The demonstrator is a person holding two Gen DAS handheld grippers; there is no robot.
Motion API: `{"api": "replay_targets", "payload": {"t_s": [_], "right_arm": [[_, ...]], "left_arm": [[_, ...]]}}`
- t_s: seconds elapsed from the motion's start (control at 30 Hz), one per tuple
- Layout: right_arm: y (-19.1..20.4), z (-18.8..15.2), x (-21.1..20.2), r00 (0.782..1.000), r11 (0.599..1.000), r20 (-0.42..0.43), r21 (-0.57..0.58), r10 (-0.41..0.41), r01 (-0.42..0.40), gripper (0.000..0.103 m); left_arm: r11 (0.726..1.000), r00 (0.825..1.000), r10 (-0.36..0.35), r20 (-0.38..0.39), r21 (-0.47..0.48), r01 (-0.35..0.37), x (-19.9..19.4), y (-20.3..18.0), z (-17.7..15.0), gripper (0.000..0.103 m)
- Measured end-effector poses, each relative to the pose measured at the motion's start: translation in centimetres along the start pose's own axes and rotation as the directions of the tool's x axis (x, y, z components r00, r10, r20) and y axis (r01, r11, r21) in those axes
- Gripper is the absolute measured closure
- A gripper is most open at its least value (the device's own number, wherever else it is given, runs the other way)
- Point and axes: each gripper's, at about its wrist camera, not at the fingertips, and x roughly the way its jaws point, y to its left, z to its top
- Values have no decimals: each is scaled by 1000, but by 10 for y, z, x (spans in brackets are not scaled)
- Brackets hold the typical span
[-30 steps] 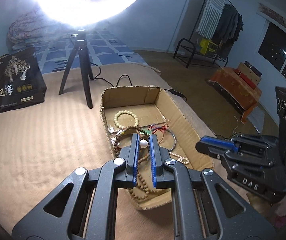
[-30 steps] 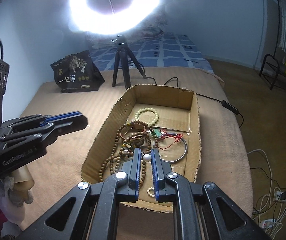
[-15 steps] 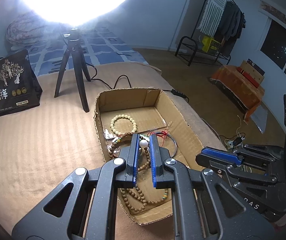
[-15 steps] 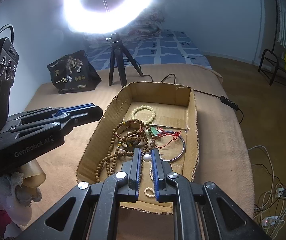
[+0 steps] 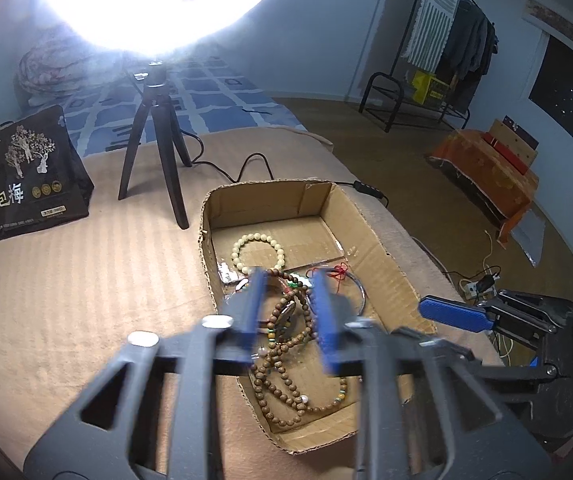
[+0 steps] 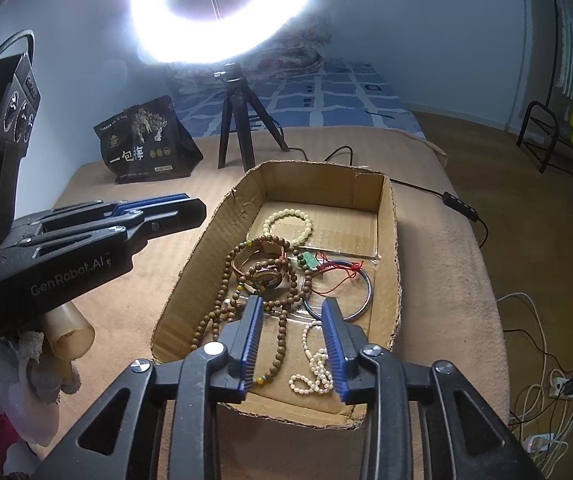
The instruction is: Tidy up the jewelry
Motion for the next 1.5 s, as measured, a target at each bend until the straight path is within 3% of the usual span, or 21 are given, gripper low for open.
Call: {"api": "replay_targets", "payload": {"t_s": [0.07,0.2,0.3,0.47,1.03,1.2,1.5], "right_arm": [[0,0,-1,1000,1000,5,-1,-14,14,44],[0,-2,-4,999,999,14,4,-45,45,22],[-1,-1,-8,997,997,28,14,-71,71,13],[-1,0,-14,993,994,43,26,-108,107,5],[10,0,-61,982,988,106,41,-155,152,5],[15,-2,-82,978,985,129,55,-167,161,5],[23,-10,-117,956,976,195,53,-217,211,0]], "left_arm": [[1000,1000,16,13,3,-16,-2,0,0,56],[1000,999,31,12,5,-31,-3,2,1,55],[999,999,40,23,-4,-40,-7,3,2,41],[998,998,56,35,-6,-56,-15,4,3,40],[997,995,71,66,28,-73,-63,-9,-9,38],[995,992,84,91,37,-88,-91,-11,-16,26],[993,986,104,127,41,-110,-142,-23,-28,20]]}}
